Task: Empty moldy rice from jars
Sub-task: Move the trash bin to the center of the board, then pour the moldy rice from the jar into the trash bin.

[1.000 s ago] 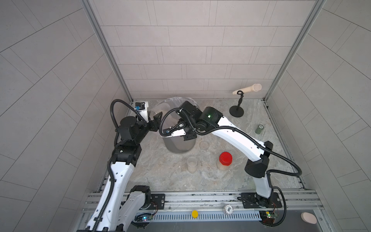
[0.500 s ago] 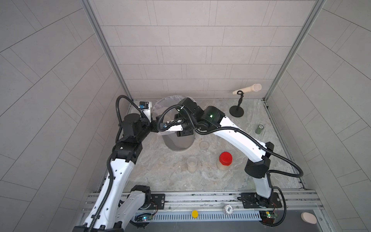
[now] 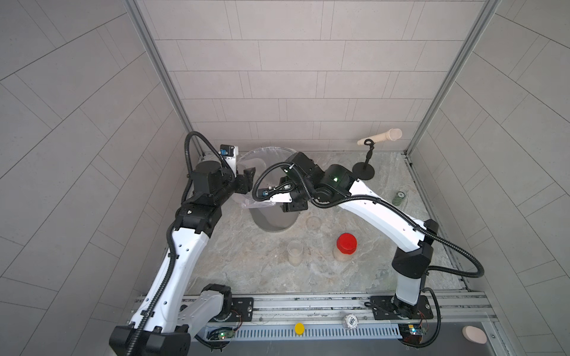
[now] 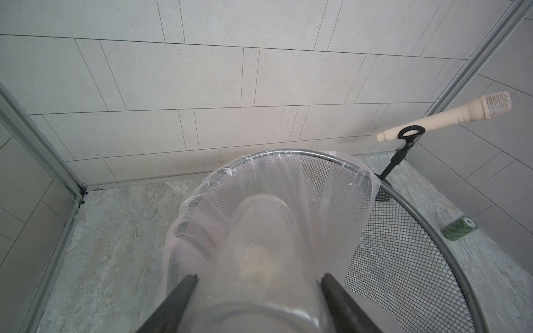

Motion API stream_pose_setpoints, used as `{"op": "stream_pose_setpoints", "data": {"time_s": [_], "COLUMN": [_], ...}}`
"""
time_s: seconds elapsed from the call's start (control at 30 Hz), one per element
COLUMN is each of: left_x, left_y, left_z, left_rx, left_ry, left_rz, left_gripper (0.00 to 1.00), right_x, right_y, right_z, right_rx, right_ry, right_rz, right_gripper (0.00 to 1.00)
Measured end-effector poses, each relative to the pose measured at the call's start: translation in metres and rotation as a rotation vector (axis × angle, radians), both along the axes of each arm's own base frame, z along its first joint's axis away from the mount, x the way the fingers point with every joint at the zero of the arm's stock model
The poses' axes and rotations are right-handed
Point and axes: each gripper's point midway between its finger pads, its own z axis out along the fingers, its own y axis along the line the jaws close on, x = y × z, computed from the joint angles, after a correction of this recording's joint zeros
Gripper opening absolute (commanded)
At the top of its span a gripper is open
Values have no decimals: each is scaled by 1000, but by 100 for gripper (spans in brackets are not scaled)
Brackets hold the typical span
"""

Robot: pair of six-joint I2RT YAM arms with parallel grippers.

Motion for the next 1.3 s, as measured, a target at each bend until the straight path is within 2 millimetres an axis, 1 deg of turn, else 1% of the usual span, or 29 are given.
{"op": "stream_pose_setpoints", "data": {"time_s": [0.07, 0.13, 0.2, 0.33, 0.43, 0.53, 0.63, 0.7, 0.77, 0.83, 0.97, 1.03, 1.13, 1.17, 1.2, 1.23, 1.3], "left_x": [0, 1, 3, 5, 7, 9, 12, 15, 18, 24, 36, 38, 38, 37, 37, 36, 34], "left_y": [-2, -3, -7, -21, -27, -30, -29, -29, -31, -35, -49, -59, -65, -64, -59, -52, -47], "left_z": [-2, -4, -3, 0, 1, -4, -13, -19, -23, -23, -24, -29, -38, -41, -43, -43, -39], "left_rx": [5, 13, 27, 68, 101, 141, 180, 202, 220, 242, 313, 359, 420, 443, 465, 476, 476], "left_ry": [10, 24, 34, 64, 96, 148, 216, 259, 299, 332, 379, 409, 457, 470, 482, 493, 502], "left_rz": [-4, -8, -14, -40, -46, -48, -47, -50, -60, -77, -116, -148, -177, -175, -162, -146, -145], "left_gripper": [18, 18, 18, 18, 17, 17, 17, 17, 16, 15, 12, 11, 9, 11, 15, 15, 12], "right_x": [-5, -7, -9, -9, -5, 6, 22, 28, 30, 26, 22, 23, 25, 26, 26, 27, 28], "right_y": [-6, -9, -12, -21, -34, -58, -91, -113, -131, -142, -146, -145, -145, -146, -145, -145, -145], "right_z": [-4, -3, 0, 12, 20, 26, 31, 32, 33, 34, 33, 29, 19, 17, 15, 14, 12], "right_rx": [3, 13, 27, 77, 124, 192, 280, 340, 394, 446, 498, 514, 517, 516, 516, 517, 519], "right_ry": [11, 13, 10, -11, -19, -10, 11, 28, 42, 56, 93, 112, 140, 148, 155, 161, 168], "right_rz": [-7, -16, -26, -58, -113, -209, -332, -410, -475, -517, -545, -554, -570, -576, -579, -583, -584], "right_gripper": [62, 62, 62, 62, 62, 63, 64, 65, 65, 66, 65, 65, 65, 65, 66, 65, 65]}}
